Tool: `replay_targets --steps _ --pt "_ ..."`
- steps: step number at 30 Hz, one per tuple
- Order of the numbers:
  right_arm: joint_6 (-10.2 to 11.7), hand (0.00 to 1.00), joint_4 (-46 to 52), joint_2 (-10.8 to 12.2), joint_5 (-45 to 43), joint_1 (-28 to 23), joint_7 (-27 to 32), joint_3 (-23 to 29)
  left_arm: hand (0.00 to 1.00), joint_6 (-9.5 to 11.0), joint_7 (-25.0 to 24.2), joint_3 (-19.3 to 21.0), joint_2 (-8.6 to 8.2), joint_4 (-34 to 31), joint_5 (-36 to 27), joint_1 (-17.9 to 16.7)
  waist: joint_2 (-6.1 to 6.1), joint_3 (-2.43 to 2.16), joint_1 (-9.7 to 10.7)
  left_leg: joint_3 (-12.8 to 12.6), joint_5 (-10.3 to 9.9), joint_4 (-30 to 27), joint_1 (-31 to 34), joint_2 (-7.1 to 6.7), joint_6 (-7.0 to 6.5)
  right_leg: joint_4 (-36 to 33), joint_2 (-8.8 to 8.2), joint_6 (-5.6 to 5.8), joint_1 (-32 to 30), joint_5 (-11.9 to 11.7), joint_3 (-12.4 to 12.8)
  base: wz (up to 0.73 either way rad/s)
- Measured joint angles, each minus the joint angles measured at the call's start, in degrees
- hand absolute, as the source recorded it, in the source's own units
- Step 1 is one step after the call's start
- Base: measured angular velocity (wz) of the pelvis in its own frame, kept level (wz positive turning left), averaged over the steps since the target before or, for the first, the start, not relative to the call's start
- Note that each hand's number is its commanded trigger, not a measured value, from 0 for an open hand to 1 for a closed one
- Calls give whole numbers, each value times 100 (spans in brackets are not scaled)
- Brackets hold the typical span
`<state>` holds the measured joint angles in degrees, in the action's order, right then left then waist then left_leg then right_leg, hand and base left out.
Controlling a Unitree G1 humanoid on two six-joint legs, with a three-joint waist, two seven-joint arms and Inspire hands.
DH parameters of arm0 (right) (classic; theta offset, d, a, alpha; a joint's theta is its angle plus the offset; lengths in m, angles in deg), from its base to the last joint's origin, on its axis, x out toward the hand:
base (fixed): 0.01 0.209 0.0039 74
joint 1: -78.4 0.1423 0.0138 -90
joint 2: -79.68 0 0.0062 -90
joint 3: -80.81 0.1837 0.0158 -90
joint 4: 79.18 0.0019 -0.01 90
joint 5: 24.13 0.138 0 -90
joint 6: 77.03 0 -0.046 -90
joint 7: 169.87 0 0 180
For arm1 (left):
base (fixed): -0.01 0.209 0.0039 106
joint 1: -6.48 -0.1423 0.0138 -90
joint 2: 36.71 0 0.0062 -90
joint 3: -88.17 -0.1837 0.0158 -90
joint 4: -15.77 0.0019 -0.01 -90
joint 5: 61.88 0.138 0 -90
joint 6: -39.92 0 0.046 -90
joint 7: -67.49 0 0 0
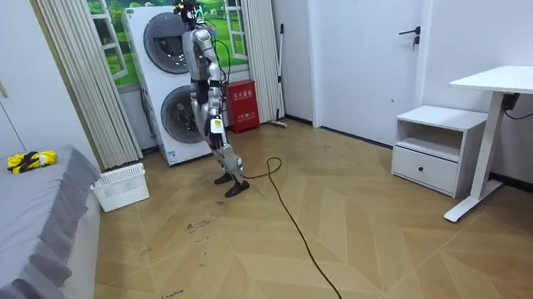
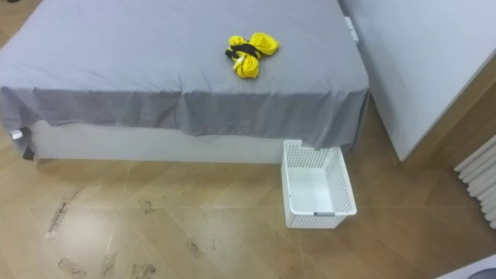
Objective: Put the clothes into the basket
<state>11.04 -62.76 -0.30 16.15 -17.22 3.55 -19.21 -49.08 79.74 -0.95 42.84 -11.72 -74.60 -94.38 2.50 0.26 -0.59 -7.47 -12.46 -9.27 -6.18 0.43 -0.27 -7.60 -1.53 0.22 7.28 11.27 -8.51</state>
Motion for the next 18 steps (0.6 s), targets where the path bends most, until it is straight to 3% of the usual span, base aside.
replay_targets --steps 18 --pt "6 0 -18 1 -5 -9 -50 10 0 87 -71 -101 8 35 158 -1 -27 19 46 -17 -1 1 -30 -1 -1 -5 -3 2 98 2 6 0"
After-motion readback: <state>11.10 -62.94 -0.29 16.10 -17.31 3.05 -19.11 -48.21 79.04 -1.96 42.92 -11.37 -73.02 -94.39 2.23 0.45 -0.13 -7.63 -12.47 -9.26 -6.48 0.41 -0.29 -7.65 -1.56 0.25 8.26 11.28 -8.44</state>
